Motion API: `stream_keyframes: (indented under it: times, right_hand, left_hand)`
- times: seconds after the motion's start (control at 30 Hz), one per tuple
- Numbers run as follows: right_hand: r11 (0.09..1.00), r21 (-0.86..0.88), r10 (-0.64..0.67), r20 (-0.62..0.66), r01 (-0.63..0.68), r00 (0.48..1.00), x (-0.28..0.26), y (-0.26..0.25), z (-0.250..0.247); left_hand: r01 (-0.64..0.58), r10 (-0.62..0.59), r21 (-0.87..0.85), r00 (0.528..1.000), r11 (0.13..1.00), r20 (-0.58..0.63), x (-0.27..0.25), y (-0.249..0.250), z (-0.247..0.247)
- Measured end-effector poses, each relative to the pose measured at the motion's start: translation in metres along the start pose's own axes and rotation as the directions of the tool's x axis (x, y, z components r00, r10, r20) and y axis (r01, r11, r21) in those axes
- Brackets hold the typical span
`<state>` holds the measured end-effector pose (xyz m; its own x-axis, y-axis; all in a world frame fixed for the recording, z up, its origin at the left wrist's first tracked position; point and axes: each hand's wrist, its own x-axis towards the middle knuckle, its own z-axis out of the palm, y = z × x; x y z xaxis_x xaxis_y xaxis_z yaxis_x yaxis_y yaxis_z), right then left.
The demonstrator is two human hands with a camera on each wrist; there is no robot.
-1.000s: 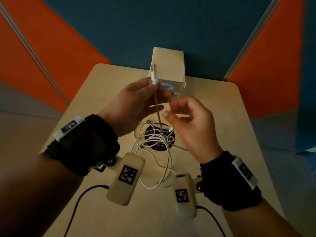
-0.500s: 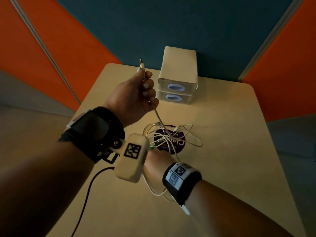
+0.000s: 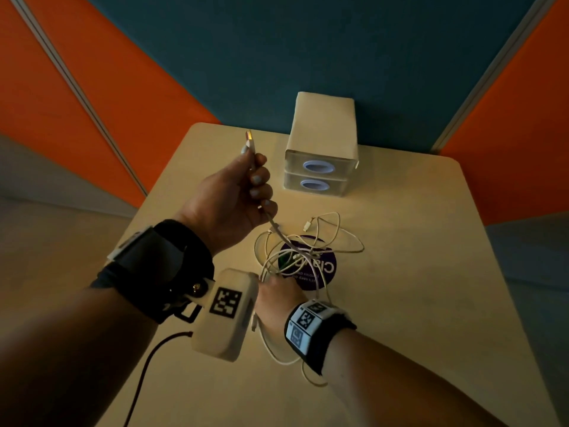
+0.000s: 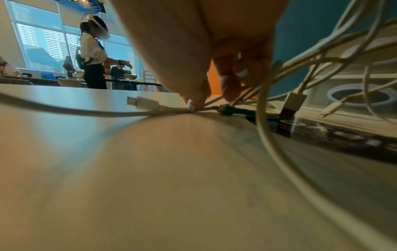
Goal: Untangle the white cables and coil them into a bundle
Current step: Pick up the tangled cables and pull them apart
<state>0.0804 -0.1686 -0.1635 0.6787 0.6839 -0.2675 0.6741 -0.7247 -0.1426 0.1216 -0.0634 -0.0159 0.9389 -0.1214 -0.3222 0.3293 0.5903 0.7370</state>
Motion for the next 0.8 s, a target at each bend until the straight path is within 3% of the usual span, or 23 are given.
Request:
stream_keyframes:
  times: [0.2,0.3,0.37,0.47,0.57,0.6,0.63,0.73,0.8]
  right_hand:
    - [0.999,0.051,-0.009,0.010,0.008,1.000,-0.006,0.006,-0.019]
    - [0.984,0.156,-0.061,-0.156,0.085,0.986,-0.013,0.006,-0.026]
    - [0.977,0.138,-0.119,-0.287,0.164,0.951,-0.019,0.010,-0.028]
    - [0.978,0.066,-0.133,-0.532,0.198,0.836,-0.033,0.019,-0.034]
    - [0.952,0.242,0.078,-0.782,0.187,0.618,-0.057,0.025,-0.057]
    - [0.901,0.371,0.188,-0.799,0.223,0.571,-0.065,0.028,-0.066]
    - [0.817,0.512,0.300,-0.771,0.265,0.562,-0.071,0.029,-0.078]
    - [0.543,0.777,0.502,-0.604,0.319,0.619,-0.077,0.035,-0.110]
    - [0.478,0.825,0.546,-0.548,0.302,0.634,-0.074,0.037,-0.125]
  left_hand:
    - [0.013,-0.013,0.007,1.000,1.000,0.018,0.001,-0.002,0.001]
    - [0.011,-0.011,0.016,1.000,1.000,0.024,0.001,-0.002,0.001]
    - [0.001,-0.001,0.036,1.000,0.999,0.019,0.002,-0.001,0.000]
    - [-0.031,0.029,0.068,0.999,0.997,0.023,0.001,0.002,-0.002]
    - [-0.055,0.052,0.069,0.998,0.996,0.041,-0.002,0.005,-0.001]
    - [-0.061,0.057,0.072,0.997,0.996,0.050,-0.002,0.004,0.000]
    - [-0.065,0.060,0.080,0.996,0.995,0.063,-0.003,0.003,0.002]
    - [-0.091,0.074,0.128,0.988,0.988,0.134,-0.007,-0.005,0.010]
    - [-0.131,0.098,0.176,0.978,0.976,0.186,-0.012,-0.012,0.018]
